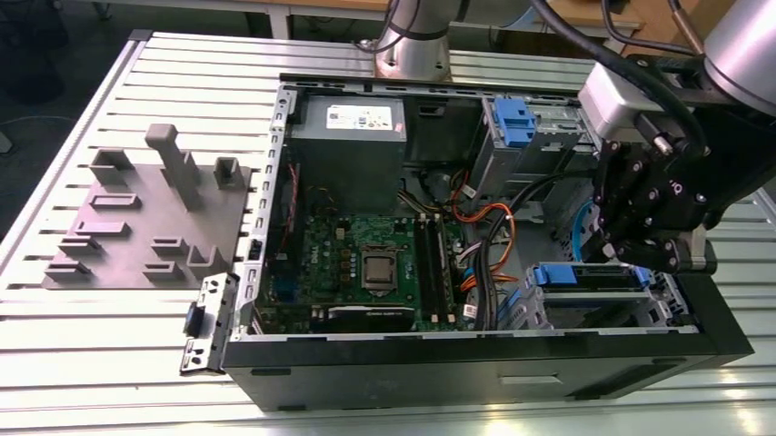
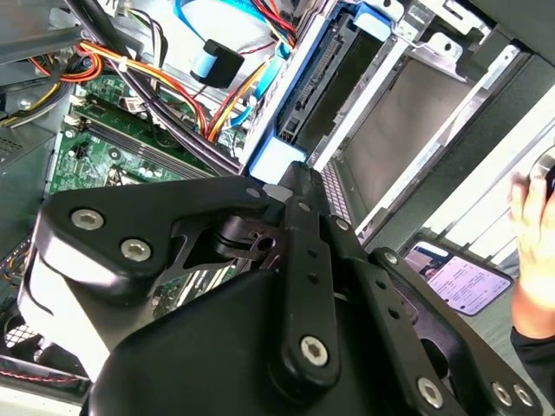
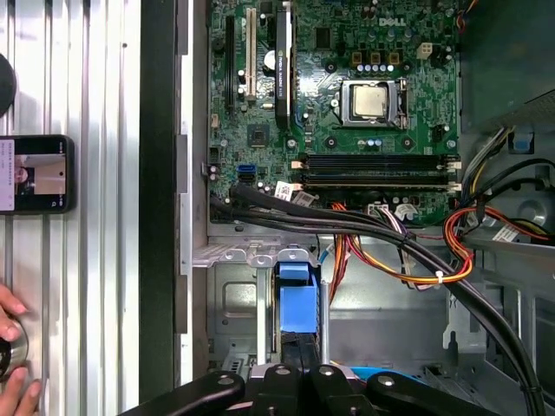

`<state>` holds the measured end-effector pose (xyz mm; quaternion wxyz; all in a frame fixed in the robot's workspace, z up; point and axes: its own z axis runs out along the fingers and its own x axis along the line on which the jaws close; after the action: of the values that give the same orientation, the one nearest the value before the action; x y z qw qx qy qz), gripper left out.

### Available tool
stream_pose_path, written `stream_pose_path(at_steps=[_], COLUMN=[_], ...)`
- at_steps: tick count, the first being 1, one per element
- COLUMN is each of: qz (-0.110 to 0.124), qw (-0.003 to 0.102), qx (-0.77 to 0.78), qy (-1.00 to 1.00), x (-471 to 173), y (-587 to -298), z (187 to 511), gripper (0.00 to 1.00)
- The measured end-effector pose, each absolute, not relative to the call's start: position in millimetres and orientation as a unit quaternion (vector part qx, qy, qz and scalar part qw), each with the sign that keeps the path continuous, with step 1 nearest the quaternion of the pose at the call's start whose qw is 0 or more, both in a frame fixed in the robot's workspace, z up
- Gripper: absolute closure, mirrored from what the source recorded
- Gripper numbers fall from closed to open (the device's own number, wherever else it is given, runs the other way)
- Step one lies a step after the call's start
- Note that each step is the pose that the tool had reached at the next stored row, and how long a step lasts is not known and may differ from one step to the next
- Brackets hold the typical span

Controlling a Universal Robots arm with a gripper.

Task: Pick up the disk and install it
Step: 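Insert the first disk wire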

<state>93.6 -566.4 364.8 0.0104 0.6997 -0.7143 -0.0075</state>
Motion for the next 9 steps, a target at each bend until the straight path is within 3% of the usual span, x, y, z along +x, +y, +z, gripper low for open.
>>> stream_pose_path(at_steps=[9], qz=[-0.007], qw=[0.010], qx=[0.700], qy=[-0.714], x=[93.6], y=[-566.3], z=[365.5], gripper=[0.89])
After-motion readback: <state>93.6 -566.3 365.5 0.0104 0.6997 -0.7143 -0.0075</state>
